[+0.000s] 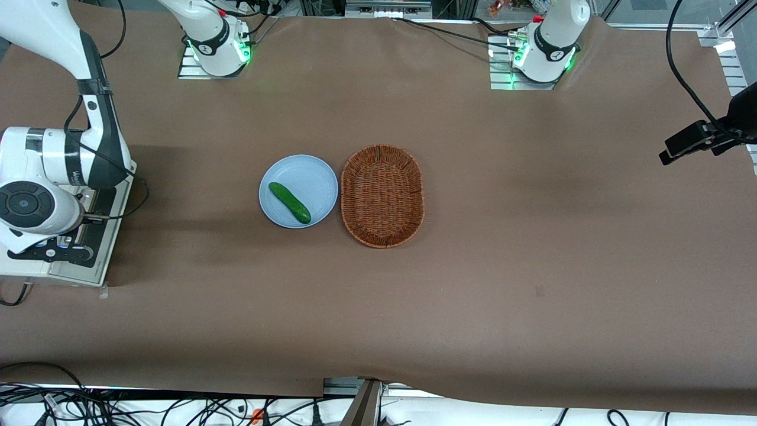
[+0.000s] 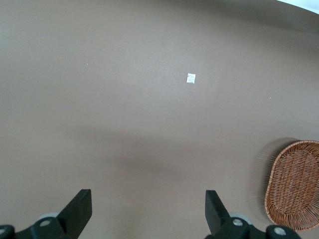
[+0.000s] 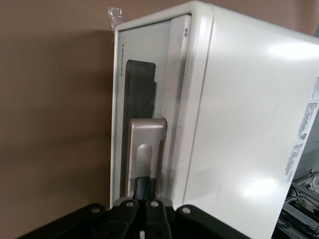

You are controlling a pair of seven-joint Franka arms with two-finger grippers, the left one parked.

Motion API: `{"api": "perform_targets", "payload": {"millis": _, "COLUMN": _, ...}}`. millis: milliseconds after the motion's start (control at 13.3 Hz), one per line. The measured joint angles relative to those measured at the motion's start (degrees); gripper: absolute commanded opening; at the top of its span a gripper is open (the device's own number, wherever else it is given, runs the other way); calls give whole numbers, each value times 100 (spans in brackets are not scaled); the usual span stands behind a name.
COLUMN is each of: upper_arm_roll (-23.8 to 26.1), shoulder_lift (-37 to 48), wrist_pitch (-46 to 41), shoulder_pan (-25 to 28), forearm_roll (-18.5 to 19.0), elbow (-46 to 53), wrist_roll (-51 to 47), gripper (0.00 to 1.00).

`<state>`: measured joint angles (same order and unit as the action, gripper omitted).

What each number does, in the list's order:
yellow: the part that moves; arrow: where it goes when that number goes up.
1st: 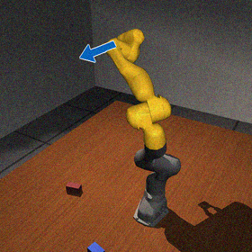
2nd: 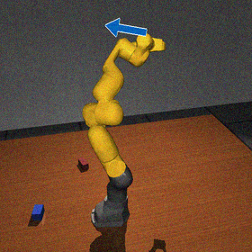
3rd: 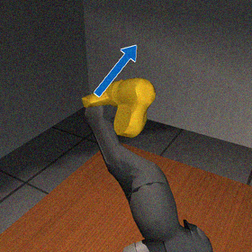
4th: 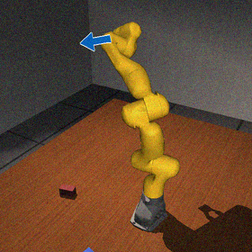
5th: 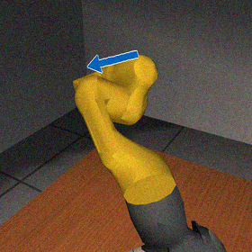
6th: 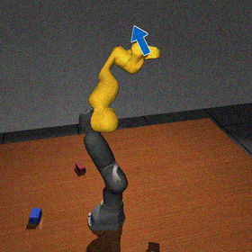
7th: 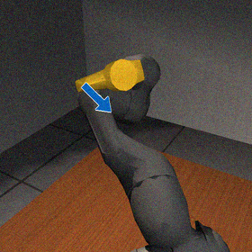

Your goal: Open oven door with right arm only

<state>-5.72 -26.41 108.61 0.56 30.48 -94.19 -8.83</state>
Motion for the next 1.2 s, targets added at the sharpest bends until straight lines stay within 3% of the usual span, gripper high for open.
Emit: {"api": "perform_targets", "payload": {"millis": 1200, "upper_arm_roll": 116, "shoulder_lift": -411, "wrist_pitch": 362, "shoulder_pan": 638, "forearm_roll": -412, "elbow": -10, "wrist_roll": -222, "gripper": 0}}
